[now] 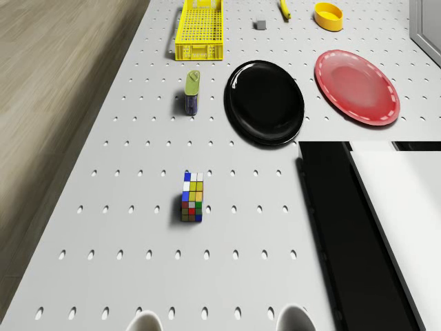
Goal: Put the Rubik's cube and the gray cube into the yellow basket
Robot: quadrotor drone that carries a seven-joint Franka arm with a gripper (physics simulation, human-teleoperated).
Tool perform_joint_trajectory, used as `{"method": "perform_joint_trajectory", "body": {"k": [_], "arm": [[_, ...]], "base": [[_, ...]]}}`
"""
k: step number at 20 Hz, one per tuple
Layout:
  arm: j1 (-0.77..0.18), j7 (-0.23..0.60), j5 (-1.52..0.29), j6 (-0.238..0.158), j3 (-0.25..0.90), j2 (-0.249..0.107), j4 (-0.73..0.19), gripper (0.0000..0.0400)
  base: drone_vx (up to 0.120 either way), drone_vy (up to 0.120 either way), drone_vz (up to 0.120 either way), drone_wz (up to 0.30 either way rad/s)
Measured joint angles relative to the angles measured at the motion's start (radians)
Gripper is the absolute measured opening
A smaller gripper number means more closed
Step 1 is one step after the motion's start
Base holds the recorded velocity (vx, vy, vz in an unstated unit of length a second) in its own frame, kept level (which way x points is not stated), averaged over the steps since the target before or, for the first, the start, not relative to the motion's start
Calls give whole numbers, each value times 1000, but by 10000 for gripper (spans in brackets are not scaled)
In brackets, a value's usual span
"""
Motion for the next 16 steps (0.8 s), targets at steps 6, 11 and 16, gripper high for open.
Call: {"method": "perform_joint_trajectory", "body": {"k": [6,11,16], "arm": [[-1,0,0,4,1,-3,-2,400],[-1,0,-2,8,2,-5,-5,400],[-2,0,-5,11,5,-8,-7,400]], "base": [[120,120,0,0],[120,120,0,0],[120,32,0,0]]}}
